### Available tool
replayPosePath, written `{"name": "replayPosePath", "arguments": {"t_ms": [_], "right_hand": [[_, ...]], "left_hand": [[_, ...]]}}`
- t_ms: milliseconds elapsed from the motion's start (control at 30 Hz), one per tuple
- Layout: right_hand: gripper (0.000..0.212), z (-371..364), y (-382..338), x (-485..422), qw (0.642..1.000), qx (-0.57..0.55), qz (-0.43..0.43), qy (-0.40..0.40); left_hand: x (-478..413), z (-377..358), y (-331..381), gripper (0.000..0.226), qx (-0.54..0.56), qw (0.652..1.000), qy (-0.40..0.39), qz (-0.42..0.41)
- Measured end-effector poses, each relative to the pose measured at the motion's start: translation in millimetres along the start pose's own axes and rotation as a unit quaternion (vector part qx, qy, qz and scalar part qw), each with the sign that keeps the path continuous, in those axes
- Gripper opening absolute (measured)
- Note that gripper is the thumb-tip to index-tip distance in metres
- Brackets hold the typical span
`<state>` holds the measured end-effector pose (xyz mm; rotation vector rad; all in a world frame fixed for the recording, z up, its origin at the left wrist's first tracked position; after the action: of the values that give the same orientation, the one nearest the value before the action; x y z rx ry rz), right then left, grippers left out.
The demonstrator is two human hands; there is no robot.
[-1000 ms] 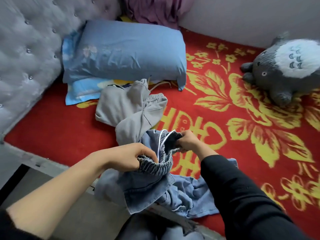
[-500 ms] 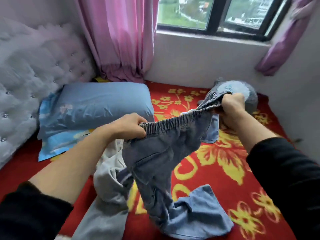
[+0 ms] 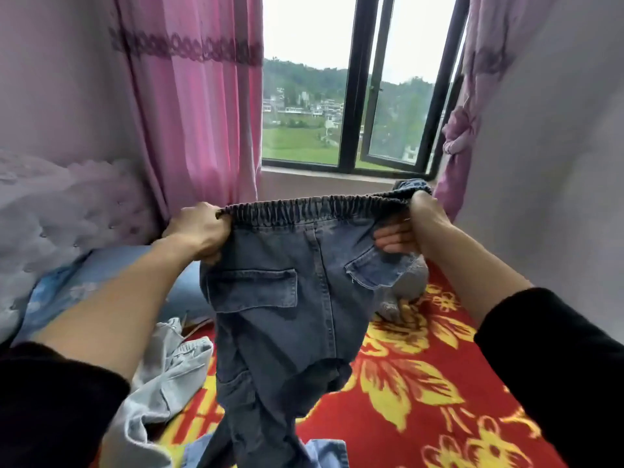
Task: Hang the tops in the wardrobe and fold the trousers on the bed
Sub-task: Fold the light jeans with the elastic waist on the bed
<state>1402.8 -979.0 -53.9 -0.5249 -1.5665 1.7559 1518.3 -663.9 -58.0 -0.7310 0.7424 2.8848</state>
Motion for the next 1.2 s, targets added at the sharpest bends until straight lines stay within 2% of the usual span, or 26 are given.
{"name": "replayPosePath", "arguments": {"t_ms": [67,100,133,200,267,333,367,433,467,533,633,767,833,900,933,1033,1200], "right_hand": [[0.047,16,-24,1,0.995,-0.085,0.044,0.030],[0.040,23,-35,1,0.988,-0.133,0.065,0.046],[0.038,30,-46,2,0.978,-0.176,0.088,0.063],[0.052,47,-64,6,0.957,-0.228,0.135,0.119],[0.056,59,-79,8,0.941,-0.247,0.174,0.154],[0.040,64,-91,9,0.932,-0.246,0.212,0.161],[0.030,65,-95,7,0.931,-0.239,0.221,0.167],[0.018,64,-99,-1,0.935,-0.216,0.227,0.163],[0.022,62,-99,-8,0.941,-0.196,0.223,0.160],[0.043,56,-89,-31,0.958,-0.152,0.186,0.154],[0.037,41,-68,-76,0.973,-0.065,0.170,0.145],[0.060,14,-43,-144,0.988,-0.013,0.071,0.139],[0.070,2,-37,-184,0.992,-0.021,0.046,0.118],[0.057,-8,-42,-210,0.994,-0.042,0.050,0.092],[0.051,-10,-49,-218,0.992,-0.058,0.064,0.093],[0.054,-10,-82,-244,0.983,-0.090,0.126,0.101],[0.061,4,-127,-289,0.959,-0.137,0.204,0.140]], "left_hand": [[1,20,17,0.036,0.165,0.984,0.062,0.041],[2,30,26,0.031,0.260,0.958,0.098,0.069],[1,38,32,0.027,0.345,0.925,0.128,0.097],[-4,54,45,0.027,0.450,0.864,0.191,0.117],[-12,76,58,0.032,0.440,0.850,0.273,0.095],[-15,98,71,0.035,0.375,0.854,0.354,0.066],[-16,105,79,0.037,0.367,0.852,0.370,0.053],[-31,97,86,0.039,0.342,0.868,0.358,0.033],[-43,83,88,0.039,0.329,0.886,0.325,0.032],[-63,48,90,0.039,0.350,0.907,0.231,0.040],[-88,-20,87,0.022,0.399,0.903,0.095,0.125],[-133,-96,94,0.037,0.410,0.900,0.020,0.150],[-161,-123,103,0.034,0.411,0.900,0.008,0.147],[-180,-137,116,0.036,0.421,0.896,0.010,0.140],[-192,-143,123,0.034,0.429,0.894,0.017,0.125],[-216,-132,147,0.024,0.470,0.878,0.044,0.081],[-241,-88,165,0.030,0.543,0.834,0.100,0.017]]}}
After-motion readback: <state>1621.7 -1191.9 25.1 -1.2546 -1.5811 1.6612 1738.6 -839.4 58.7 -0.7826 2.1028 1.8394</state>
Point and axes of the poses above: each hand's wrist, its own x-axis away from the middle knuckle, its own z-axis out of the back of the hand, y = z × x, the point moved 7 cm from there along -x, towards the middle knuckle, and after that the axes turned 14 degrees about y, right-handed, at the moved point
